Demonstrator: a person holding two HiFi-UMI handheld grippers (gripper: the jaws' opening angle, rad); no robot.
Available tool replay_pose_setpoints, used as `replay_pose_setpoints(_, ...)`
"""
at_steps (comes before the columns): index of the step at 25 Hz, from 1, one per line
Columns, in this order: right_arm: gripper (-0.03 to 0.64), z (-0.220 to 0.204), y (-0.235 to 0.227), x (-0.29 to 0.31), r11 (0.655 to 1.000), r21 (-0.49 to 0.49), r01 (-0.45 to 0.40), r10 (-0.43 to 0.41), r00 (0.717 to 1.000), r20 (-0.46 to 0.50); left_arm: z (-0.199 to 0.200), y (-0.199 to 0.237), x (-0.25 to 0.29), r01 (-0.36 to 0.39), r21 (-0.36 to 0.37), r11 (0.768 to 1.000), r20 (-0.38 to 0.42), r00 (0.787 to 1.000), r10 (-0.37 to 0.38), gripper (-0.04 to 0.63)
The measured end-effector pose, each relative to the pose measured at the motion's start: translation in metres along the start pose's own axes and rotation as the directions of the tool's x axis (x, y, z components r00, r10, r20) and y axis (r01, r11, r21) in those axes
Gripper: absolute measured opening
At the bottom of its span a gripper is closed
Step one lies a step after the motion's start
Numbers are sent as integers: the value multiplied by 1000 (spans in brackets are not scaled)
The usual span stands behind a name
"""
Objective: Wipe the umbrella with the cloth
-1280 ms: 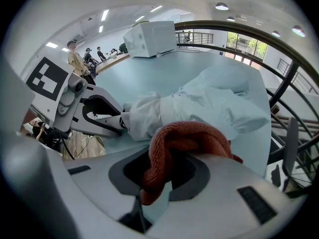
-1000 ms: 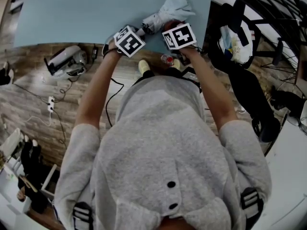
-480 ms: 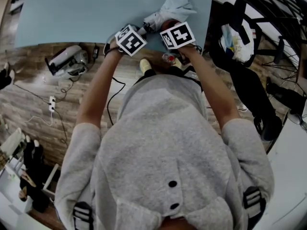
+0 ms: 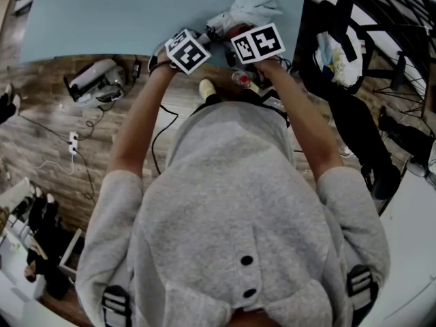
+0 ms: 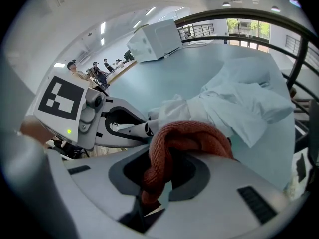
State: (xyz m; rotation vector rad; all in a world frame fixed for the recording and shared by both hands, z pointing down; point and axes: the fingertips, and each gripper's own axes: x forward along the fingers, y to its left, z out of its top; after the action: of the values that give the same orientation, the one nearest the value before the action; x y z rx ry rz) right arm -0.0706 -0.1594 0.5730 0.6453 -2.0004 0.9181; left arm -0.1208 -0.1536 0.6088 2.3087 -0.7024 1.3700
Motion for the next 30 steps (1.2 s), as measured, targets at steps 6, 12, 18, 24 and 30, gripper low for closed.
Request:
replay_pose_setpoints(6,81,4,8,-5,994,66,-92,89,995,36,-1,1,0,-3,5,1000,-21,1000,3,166)
replay_pose_setpoints(12,81,18,21,-29,959,140,-245,224,963,151,0,1,0,-16,0,1000,-40,999,16,166)
replay_pose_setpoints(18,81,49,11,-85,957,119,-266,214,919,333,-3,6,-2,-63,-8,998,-59,996,63,164)
replay_pose_setpoints(24,81,44,-3,-169,992,13,-124,104,876,472,-17,5,-12,-110,-257,960,36,992,123,185)
replay_pose_setpoints(30,81,13,-21,-248,992,-74,101,-40,818,574,13,11,-83,-224,-372,901,290,894,342,210)
